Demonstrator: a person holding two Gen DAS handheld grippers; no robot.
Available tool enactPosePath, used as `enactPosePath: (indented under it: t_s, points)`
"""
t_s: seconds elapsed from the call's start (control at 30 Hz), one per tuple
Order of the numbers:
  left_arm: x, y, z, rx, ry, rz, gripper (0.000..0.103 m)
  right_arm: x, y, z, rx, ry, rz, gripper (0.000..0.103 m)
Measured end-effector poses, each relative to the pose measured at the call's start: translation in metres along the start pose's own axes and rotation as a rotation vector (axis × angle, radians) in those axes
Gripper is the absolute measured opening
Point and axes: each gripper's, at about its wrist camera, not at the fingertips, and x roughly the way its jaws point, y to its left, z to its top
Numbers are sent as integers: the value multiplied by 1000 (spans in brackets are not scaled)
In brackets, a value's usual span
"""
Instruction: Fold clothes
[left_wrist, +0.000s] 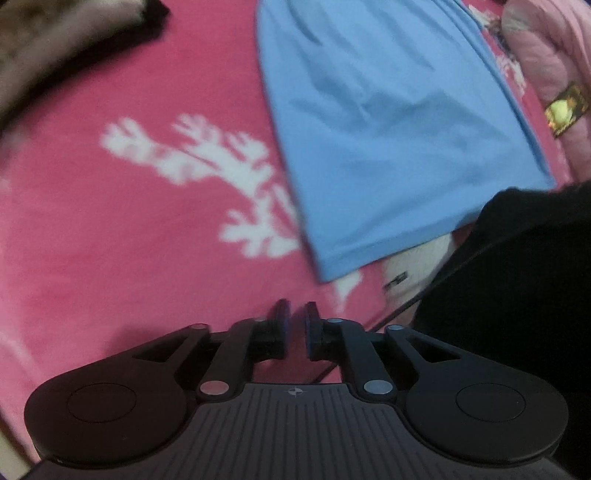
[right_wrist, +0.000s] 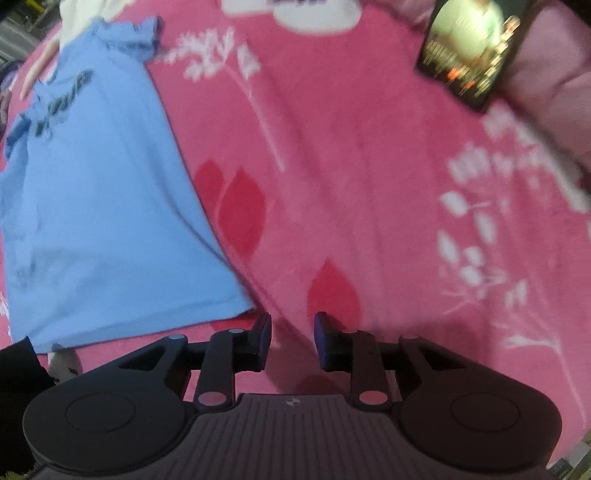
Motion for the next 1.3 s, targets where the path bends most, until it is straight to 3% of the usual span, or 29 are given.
enactPosePath:
  t_s: [0.1, 0.23, 0.3, 0.37, 0.47, 0.57, 0.67, 0.77, 0.9, 1.2, 1.3]
  points:
    - [-28, 2, 7, 22, -99, 63, 18, -30, 16, -1, -52, -117, 52, 28]
    - [-30, 0, 30, -40, -206, 17, 18, -33, 68, 1, -181, -222, 180, 28]
    - [-18, -8, 39, -42, -228, -30, 18, -17, 96, 3, -241, -209, 222, 28]
    - [5, -18, 38, -17, -181, -48, 19, 6, 115, 2, -292, -173, 242, 28]
    - [37, -23, 22, 6, -109, -20, 20, 19, 111, 2, -277, -119, 231, 28]
    - [26, -20, 22, -14, -75, -29, 21, 30, 102, 1, -250, -66, 216, 23]
    - [-6, -12, 35, -37, -126, -14, 21, 41, 94, 1, -224, -13, 201, 27]
    - [-34, -13, 69, -3, -214, 16, 24, 37, 91, 29, -176, -61, 252, 27]
    - [-41, -42, 137, 62, -284, 48, 27, 46, 89, 81, -93, -122, 324, 31]
    - [-5, -149, 279, 332, -307, 180, 29, 68, 84, 197, 96, -260, 484, 39]
    - [17, -166, 310, 354, -333, 155, 29, 78, 84, 236, 154, -287, 528, 42]
